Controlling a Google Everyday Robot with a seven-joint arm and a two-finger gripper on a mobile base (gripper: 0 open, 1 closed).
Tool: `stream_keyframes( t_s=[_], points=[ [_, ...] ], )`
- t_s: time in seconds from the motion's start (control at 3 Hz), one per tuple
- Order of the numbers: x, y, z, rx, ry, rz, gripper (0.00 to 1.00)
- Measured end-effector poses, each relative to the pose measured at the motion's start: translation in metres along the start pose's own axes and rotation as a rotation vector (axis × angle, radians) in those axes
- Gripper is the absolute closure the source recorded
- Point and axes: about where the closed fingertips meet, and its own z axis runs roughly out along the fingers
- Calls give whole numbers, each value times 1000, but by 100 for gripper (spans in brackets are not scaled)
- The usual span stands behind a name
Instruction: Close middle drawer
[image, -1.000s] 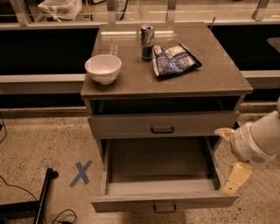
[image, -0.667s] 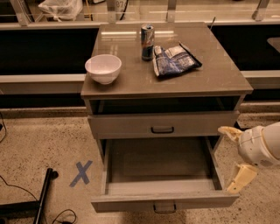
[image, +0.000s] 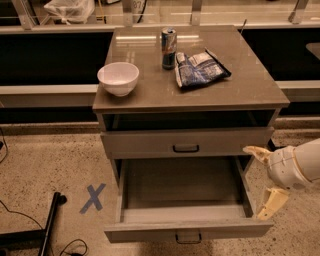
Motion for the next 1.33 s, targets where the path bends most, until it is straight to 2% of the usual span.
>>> stream_keyframes(
  t_s=[0.33,0.67,1.0,1.33],
  points=[
    [32,25,57,-38,-15,-82,0],
    [63,35,118,3,-51,-249,0],
    [65,34,137,-27,-13,-330,0],
    [65,34,137,-27,-13,-330,0]
  ],
)
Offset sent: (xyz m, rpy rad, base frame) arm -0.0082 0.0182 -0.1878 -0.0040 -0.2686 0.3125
